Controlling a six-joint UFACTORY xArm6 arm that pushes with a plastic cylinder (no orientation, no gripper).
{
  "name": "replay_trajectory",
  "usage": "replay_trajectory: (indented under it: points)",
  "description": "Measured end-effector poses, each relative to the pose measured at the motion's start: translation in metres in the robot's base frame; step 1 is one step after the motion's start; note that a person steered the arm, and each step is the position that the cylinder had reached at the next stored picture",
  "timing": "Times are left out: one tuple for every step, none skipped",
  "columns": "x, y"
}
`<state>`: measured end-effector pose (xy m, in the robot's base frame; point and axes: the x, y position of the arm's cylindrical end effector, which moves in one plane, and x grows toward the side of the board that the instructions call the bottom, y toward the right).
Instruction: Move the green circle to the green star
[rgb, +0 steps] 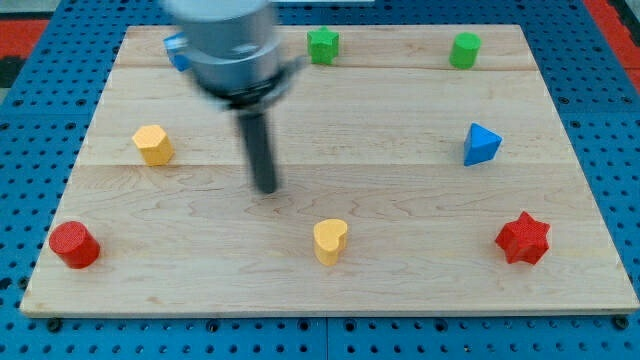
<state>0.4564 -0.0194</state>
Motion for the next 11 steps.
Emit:
replay_trajectory:
  points:
    - [-0.064,0.094]
    - [-0.117,0.179]
    - [-0.149,0.273]
    - [-0.192,0.274]
    - [-0.194,0.2]
    - [-0.201,0.204]
    - [-0.22,0.247]
    - [-0.236,0.163]
    - [-0.236,0.07]
    - [-0.236,0.067]
    - [-0.238,0.078]
